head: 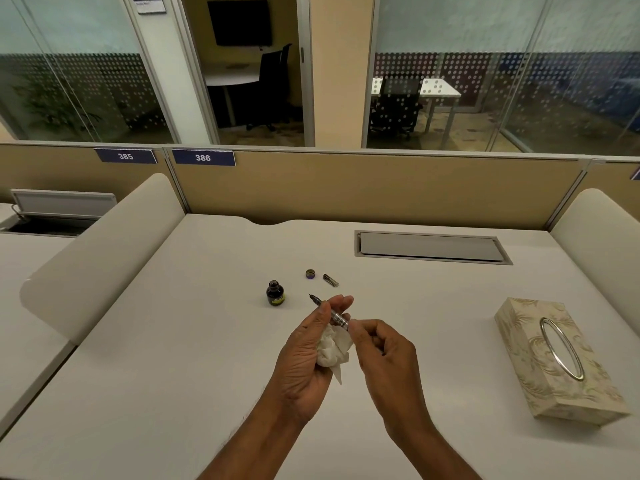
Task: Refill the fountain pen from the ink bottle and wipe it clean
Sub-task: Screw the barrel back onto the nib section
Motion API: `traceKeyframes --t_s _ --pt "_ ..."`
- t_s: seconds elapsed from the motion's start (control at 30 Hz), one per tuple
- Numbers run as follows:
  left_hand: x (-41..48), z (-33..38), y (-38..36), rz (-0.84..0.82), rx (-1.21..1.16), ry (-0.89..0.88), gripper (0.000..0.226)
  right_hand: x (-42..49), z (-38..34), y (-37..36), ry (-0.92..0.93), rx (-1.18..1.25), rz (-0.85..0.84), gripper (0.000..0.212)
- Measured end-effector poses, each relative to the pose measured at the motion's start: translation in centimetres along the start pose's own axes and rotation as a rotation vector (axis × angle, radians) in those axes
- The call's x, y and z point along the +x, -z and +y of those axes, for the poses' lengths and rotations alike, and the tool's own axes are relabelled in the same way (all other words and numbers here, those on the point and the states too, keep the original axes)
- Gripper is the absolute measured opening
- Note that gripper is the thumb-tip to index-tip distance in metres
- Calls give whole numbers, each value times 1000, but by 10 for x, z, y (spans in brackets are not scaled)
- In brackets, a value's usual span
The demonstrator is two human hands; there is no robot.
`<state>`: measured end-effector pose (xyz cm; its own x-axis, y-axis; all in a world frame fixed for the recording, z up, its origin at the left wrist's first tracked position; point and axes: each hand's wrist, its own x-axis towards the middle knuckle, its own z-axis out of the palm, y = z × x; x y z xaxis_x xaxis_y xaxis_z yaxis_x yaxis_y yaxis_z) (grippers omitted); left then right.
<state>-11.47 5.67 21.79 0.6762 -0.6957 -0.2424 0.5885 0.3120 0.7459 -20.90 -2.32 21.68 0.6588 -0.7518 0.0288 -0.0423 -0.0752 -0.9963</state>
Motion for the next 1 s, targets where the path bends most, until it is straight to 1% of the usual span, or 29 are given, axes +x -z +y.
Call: traceKeyframes --t_s 0.03,0.07,0.1,0.2,0.23,0.3,0.33,0.4,0.47,0.5,0.57,0.6,0.73,0.77,0.83,0.9,1.0 --pt "0 0 1 7 7 -1 31 0 -1 0 2 4 5 7" --pt "0 0 1 11 15 -3 31 0 0 -1 5 1 12 5" --pt "0 0 2 11 19 -3 30 -1 0 -2 9 -5 16 8" --pt "-1 0 1 -10 17 -11 30 0 1 -4 -9 -3 2 29" --pt "-1 0 2 -12 17 -13 30 0 -1 -5 -13 1 -4 28" --pt "0 -1 4 -10 29 -17 30 -1 -1 -4 -4 0 -11 9" --pt "1 -1 5 -13 38 -18 30 -1 -1 -4 7 -8 -7 6" --pt "1 -1 6 -21 60 -28 31 0 1 -5 20 -23 -2 10" --pt "1 -1 7 -36 65 -36 31 1 -1 -7 -1 -11 -15 23" --pt "1 -1 8 -37 63 -35 31 1 -2 -7 -10 1 -18 22" --pt "2 -1 10 -24 71 -31 31 2 -2 -7 -8 14 -12 6" --pt "3 -2 11 -15 81 -32 32 2 0 -7 -4 11 -3 4" --pt "3 -2 11 -17 98 -45 31 3 -1 -10 -9 -12 0 20" --pt "4 -1 12 -6 99 -43 32 3 -2 -10 -9 -13 -4 18" --pt "5 -1 13 20 80 -26 36 3 -2 -10 0 -13 -6 5" --pt "4 1 13 26 43 -9 38 2 -1 -10 20 -24 2 8" --pt "5 0 14 31 73 -29 35 4 -2 -11 32 -37 0 17"
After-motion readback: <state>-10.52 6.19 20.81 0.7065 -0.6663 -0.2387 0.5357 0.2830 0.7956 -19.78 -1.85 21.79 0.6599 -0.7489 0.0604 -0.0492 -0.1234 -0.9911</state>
